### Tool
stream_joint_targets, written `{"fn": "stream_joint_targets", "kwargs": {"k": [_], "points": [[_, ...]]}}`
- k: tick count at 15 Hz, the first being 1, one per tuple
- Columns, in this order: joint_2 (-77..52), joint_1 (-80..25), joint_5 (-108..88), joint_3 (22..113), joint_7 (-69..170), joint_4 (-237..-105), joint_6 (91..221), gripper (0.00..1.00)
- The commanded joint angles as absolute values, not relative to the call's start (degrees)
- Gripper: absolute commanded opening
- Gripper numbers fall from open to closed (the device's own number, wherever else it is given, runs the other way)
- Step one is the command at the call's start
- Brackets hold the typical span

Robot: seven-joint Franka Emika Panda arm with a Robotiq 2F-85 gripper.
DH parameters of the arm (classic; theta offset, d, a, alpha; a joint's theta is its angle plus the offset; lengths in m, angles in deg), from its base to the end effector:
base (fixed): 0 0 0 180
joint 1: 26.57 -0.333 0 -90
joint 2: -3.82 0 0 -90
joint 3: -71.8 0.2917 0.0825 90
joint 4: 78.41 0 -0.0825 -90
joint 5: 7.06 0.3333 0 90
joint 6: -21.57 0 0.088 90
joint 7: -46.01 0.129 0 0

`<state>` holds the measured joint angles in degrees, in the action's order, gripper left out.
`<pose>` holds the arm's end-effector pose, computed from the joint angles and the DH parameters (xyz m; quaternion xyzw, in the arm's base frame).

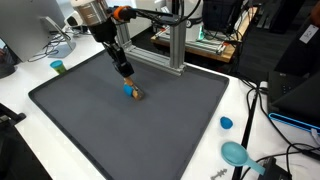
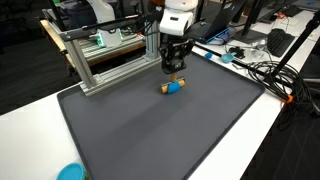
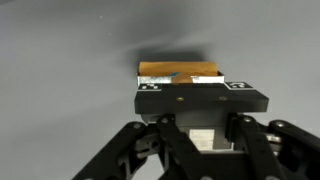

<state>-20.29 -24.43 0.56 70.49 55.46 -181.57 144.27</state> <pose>0.5869 -0.0265 0.2942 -0.9868 0.1491 0.0422 0.0476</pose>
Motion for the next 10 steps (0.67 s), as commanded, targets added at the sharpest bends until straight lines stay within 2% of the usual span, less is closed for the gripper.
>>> {"fn": "stream_joint_targets", "kwargs": {"k": [1,10], "points": [[-15.83,-23.24,5.53,72.22,50.84,-184.92,145.86,0.22],[-8.37,-24.00,7.86,72.53,48.20,-190.20,149.24,0.22]]}}
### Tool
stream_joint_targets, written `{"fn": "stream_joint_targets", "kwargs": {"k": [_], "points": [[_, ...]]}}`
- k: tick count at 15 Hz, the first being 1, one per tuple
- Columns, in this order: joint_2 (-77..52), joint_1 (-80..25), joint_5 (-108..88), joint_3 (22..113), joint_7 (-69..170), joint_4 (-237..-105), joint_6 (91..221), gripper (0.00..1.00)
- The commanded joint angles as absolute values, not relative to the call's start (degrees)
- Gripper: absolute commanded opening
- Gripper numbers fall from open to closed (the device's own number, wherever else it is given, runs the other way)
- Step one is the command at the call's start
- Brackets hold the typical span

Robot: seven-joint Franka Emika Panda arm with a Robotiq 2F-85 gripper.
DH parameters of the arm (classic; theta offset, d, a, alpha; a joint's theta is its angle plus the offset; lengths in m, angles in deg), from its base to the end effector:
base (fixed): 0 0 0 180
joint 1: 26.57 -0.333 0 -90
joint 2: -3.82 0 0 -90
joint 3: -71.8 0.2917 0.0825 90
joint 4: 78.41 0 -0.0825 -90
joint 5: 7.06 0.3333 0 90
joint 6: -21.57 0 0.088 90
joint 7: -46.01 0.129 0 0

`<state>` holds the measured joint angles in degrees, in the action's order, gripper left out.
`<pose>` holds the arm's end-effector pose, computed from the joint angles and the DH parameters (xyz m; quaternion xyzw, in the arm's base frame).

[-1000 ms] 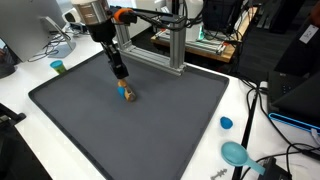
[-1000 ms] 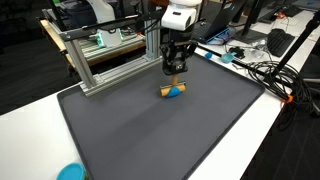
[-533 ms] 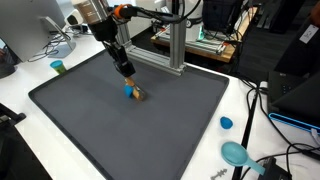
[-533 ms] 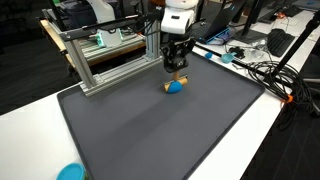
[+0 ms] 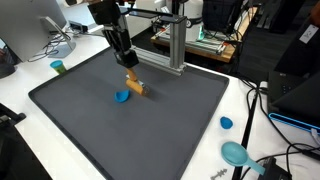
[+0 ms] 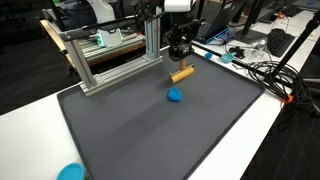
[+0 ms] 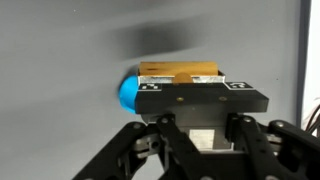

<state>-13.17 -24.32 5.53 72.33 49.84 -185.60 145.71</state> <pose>0.5750 -0.0050 0.3410 -0.9897 0.1098 0.0021 0.0921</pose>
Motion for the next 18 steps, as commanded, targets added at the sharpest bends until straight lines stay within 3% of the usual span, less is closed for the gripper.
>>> {"fn": "stream_joint_targets", "kwargs": {"k": [1,3,15,18], "points": [[-7.23,-24.26,7.51,72.35,48.79,-191.52,151.94,0.22],[-5.85,-25.16,1.76,71.89,46.29,-193.23,154.72,0.22],[-3.31,-25.22,-10.49,72.68,20.09,-185.92,128.18,0.22],[-3.68,-25.17,-9.67,72.63,20.63,-186.45,128.96,0.22]]}}
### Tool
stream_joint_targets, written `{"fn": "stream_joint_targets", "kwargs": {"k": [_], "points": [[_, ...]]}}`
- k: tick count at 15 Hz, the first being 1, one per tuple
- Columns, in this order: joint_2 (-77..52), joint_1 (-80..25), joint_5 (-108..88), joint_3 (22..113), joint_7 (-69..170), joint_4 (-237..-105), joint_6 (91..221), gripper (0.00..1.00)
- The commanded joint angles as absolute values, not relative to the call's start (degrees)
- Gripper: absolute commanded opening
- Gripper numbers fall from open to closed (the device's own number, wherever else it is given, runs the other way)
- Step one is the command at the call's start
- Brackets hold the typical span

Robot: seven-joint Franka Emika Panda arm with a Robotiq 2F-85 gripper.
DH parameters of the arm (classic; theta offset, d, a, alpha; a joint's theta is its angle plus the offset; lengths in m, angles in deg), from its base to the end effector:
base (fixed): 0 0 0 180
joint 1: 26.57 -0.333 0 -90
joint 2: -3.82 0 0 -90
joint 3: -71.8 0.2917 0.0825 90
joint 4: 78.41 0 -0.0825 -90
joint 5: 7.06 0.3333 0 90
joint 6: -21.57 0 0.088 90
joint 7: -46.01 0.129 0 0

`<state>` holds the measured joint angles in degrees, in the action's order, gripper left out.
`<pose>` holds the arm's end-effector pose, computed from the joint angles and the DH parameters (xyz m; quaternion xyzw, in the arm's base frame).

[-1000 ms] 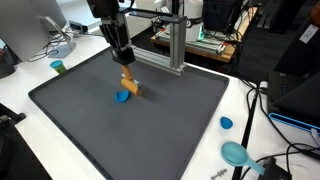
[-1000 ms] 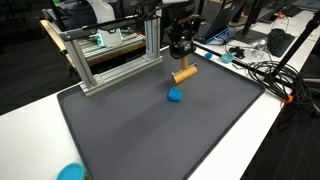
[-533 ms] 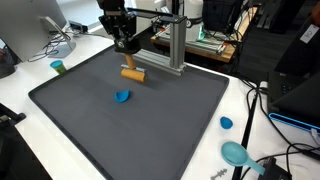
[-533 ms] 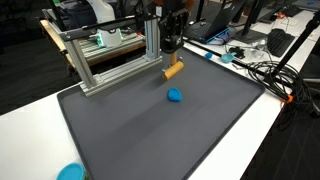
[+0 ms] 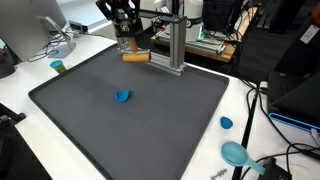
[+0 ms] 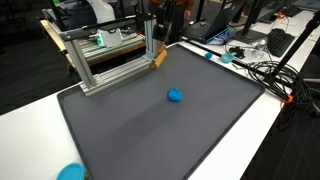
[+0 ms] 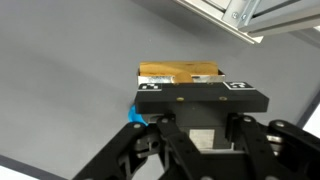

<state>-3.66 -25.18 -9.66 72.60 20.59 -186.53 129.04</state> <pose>0.5248 -0.0100 0.4018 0.9721 0.2225 -0.0736 0.0037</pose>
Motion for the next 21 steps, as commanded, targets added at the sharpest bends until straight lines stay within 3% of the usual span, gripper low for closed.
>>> {"fn": "stream_joint_targets", "kwargs": {"k": [1,3,4,15,16,19,20,21], "points": [[-3.71,-25.17,-9.65,72.63,20.58,-186.07,128.63,0.47],[-4.00,-25.15,-9.65,72.65,20.61,-186.21,128.66,0.47],[-4.22,-25.14,-9.65,72.66,20.61,-186.21,128.69,0.22],[-15.65,-21.01,1.11,73.60,-13.16,-170.15,130.94,0.22],[-11.30,-22.38,-1.28,73.70,-10.37,-176.06,133.82,0.47],[-15.13,-20.98,-0.53,73.67,-11.81,-172.67,133.16,0.47],[-15.62,-20.94,-0.54,73.71,-11.82,-172.23,133.09,0.22],[-16.43,-20.83,-0.85,73.56,-12.14,-172.46,134.81,0.22]]}}
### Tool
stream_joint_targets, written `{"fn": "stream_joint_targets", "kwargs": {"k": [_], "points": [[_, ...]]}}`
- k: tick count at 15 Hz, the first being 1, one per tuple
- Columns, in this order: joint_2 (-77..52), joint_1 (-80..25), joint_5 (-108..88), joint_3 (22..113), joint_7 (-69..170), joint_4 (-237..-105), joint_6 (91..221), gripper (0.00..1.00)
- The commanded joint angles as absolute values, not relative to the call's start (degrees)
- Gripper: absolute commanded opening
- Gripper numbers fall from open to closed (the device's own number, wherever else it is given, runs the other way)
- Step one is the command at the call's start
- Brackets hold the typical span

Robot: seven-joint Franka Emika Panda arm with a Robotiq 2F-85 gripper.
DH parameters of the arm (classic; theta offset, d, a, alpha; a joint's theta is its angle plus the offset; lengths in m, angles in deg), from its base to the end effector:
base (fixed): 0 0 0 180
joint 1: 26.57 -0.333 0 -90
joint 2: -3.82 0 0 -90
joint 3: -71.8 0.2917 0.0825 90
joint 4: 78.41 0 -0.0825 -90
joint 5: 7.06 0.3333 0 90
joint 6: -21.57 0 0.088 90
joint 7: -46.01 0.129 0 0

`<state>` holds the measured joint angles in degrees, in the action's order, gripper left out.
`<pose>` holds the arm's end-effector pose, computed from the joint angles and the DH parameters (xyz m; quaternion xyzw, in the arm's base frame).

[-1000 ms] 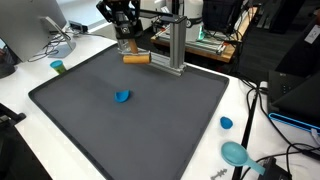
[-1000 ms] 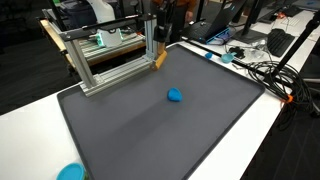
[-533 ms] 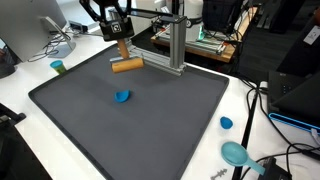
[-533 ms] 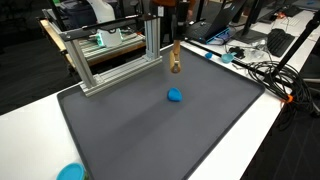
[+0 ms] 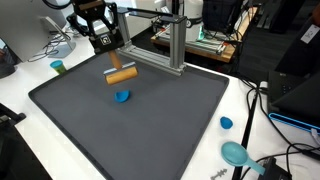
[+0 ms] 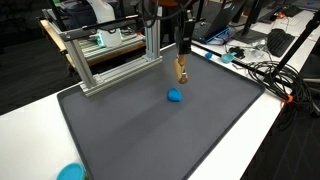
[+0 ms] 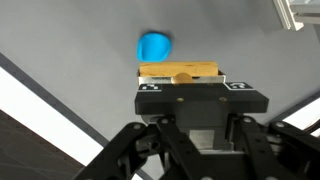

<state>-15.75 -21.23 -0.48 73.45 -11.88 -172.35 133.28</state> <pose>0.5974 -0.0301 0.3919 -0.8988 -0.4343 -0.0161 0.0577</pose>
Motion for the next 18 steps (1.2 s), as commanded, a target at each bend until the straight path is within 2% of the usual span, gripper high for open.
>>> {"fn": "stream_joint_targets", "kwargs": {"k": [1,11,18], "points": [[-16.79,-20.73,-1.36,73.30,-12.17,-172.92,136.41,0.22],[-19.85,-19.24,-1.77,73.78,-14.71,-175.72,141.07,0.22],[-21.10,-20.42,-4.77,73.78,-13.58,-179.33,149.49,0.22]]}}
